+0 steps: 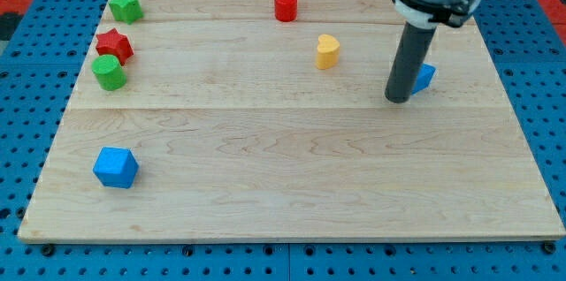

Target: Point your arm at the yellow heart

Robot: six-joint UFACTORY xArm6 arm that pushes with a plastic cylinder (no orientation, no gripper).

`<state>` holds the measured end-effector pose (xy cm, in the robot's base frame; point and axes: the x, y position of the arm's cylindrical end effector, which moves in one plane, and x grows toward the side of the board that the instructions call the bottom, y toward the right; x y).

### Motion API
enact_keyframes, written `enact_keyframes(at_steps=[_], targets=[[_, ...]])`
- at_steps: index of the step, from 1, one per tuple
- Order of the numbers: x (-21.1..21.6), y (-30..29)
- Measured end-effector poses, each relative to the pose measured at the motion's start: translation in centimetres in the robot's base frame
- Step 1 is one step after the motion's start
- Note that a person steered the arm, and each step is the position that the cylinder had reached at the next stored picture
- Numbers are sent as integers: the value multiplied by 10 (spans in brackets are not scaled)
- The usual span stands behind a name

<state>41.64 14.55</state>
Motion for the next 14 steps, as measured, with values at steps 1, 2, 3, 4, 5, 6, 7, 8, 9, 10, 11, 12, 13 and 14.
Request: enact_keyframes(at_steps=[1,2,3,4,5,6,7,8,9,10,11,12,13,14], targets=[[-22,28],[-23,67],[-23,50],[-24,38],[-24,38],[-26,35],[-1,-23],[47,-74],[68,-129],[89,-178],[72,-203],[33,-204],[25,-207],[18,-208]])
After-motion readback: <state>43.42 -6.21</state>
